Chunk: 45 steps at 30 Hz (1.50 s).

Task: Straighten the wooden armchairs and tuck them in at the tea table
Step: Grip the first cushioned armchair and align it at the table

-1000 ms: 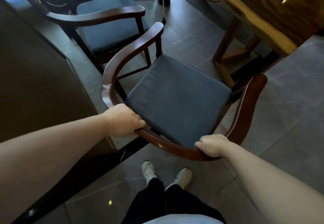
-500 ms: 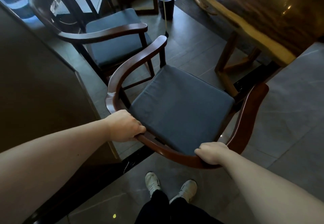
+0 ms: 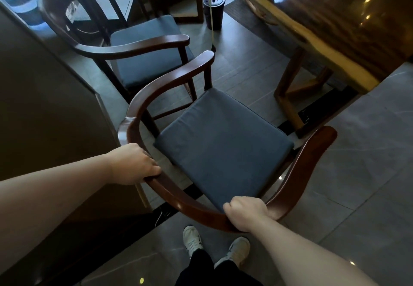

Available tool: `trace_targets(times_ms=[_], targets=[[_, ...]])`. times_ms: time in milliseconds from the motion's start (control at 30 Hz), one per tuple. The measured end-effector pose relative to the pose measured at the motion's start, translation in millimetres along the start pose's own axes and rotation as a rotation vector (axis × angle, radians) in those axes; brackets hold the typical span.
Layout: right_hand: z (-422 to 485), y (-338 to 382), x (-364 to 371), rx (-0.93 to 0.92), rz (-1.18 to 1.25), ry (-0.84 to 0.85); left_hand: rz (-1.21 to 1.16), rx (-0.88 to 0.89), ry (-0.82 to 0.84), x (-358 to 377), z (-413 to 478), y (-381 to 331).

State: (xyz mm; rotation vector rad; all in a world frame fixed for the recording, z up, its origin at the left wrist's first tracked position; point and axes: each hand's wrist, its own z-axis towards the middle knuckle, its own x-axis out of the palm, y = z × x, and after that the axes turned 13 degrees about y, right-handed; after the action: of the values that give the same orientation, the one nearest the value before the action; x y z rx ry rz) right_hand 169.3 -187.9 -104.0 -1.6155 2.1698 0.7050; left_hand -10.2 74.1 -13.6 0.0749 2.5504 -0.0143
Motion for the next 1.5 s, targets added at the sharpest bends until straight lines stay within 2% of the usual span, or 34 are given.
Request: trace_targets(times_ms=[100,200,300,467,733,833,933,1033,1300,1500], targets=[[1.7,7.2,2.9,0.010,0.024,-0.009,-0.003,-0.025,0.025,0.9,-1.8,-5.1],[3.5,7.8,0.3,0.008,0.083,0.018,-0.031,-0.052,-0.023,3.5,-3.1,-8.8],[-0.1,3.6,-1.0,-0.042,0.088,0.062,-0.121,-0.102,-0.080,9.7,-3.9,-13.6],[-9.2,3.7,-1.7,-0.057,0.170,0.001,-0.331,-0.102,-0.158,10.2,-16.5,-9.0],[2.9,7.5,-2.4,0.106,0.447,0.038,-0.245,0.036,-0.139,8.4,-26.1,58.2],[12.7,18.8,-11.0,0.145,0.577,0.082,-0.346,0.051,-0.133,10.2,-21.8,85.2],[22.9,35.2,-24.3,0.129,0.687,0.124,-0.584,-0.024,-0.271,12.0,-9.4,116.4],[28.6,46.2,-35.5,0.110,0.810,0.127,-0.528,-0.112,-0.366,10.3,8.7,142.9],[42.0,72.2,-57.4,0.058,0.906,0.018,-0.395,-0.012,-0.298,-12.7,39.8,135.7],[59.4,71.6,-98.6,-0.050,0.946,-0.119,-0.319,-0.001,-0.285,-25.2,44.6,141.6]])
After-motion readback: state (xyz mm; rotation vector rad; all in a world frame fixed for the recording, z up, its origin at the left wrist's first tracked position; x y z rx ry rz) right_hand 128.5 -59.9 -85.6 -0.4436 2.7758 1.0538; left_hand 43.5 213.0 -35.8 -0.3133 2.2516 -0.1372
